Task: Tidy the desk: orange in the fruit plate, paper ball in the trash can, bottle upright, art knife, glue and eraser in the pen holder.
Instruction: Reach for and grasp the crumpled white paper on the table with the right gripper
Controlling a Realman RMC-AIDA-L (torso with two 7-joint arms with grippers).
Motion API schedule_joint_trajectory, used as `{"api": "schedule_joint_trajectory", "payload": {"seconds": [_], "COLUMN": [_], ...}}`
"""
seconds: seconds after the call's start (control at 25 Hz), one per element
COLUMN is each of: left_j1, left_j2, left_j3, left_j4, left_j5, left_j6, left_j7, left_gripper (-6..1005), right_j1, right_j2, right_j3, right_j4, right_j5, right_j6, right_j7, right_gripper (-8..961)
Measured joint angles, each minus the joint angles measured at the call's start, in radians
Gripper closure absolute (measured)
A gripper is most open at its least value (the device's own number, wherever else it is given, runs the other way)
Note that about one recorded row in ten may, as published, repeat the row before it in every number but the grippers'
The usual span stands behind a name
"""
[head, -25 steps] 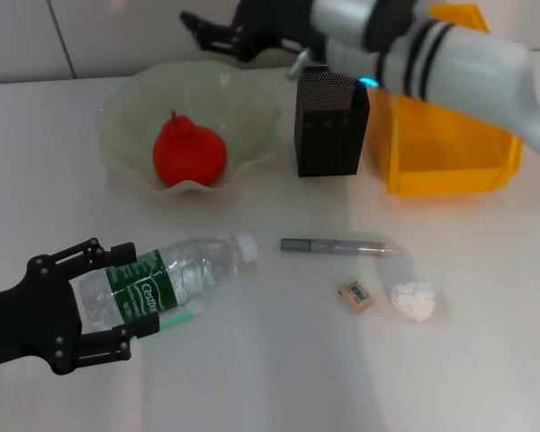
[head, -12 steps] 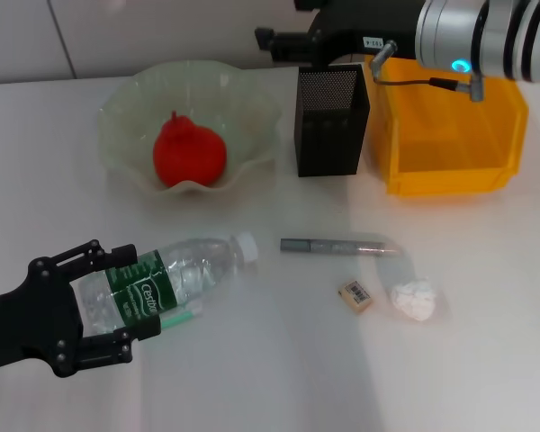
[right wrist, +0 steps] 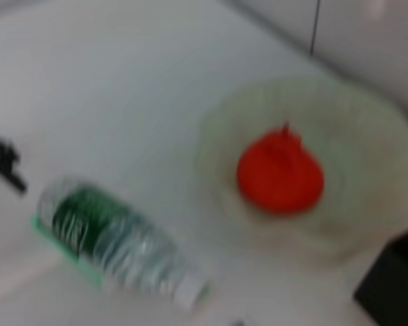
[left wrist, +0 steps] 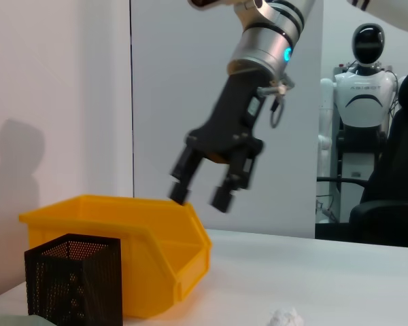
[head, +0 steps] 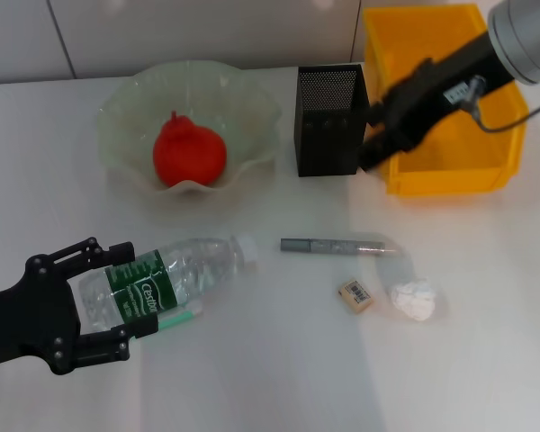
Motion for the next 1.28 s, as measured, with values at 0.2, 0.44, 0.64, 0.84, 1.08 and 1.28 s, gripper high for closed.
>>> {"api": "schedule_joint_trajectory", "payload": {"seconds": [0.2,0.44,0.64,0.84,1.08,1.28], "left_j1": [-0.003,-0.003,-0.005,-0.006,-0.006,-0.005], "left_j2": [-0.001,-0.003,-0.004,-0.006,-0.007,-0.008], "left_j3": [-0.001,-0.007,-0.008,-0.002,-0.002,-0.001], "left_j4": [0.001,0.002,0.002,0.002,0.002,0.002], "left_j5": [-0.003,-0.006,-0.007,-0.024,-0.026,-0.027], "left_j6": [0.000,0.002,0.002,0.003,0.003,0.007], "left_j7": [0.000,0.000,0.000,0.000,0.000,0.000], "left_gripper": [222,224,226,227,230,232], "right_j1": [0.055,0.051,0.025,0.005,0.000,0.003], "right_j2": [0.006,0.012,0.016,0.018,0.022,0.023], "right_j3": [-0.057,-0.221,-0.252,-0.301,-0.347,-0.415], "right_j4": [0.022,0.070,0.091,0.153,0.207,0.267], "right_j5": [-0.141,-0.241,-0.250,-0.263,-0.259,-0.256], "right_j6": [-0.153,-0.189,-0.172,-0.094,-0.021,0.047], "right_j7": [0.015,-0.011,-0.042,-0.045,-0.037,-0.007], "right_gripper": [191,193,194,202,221,237]}}
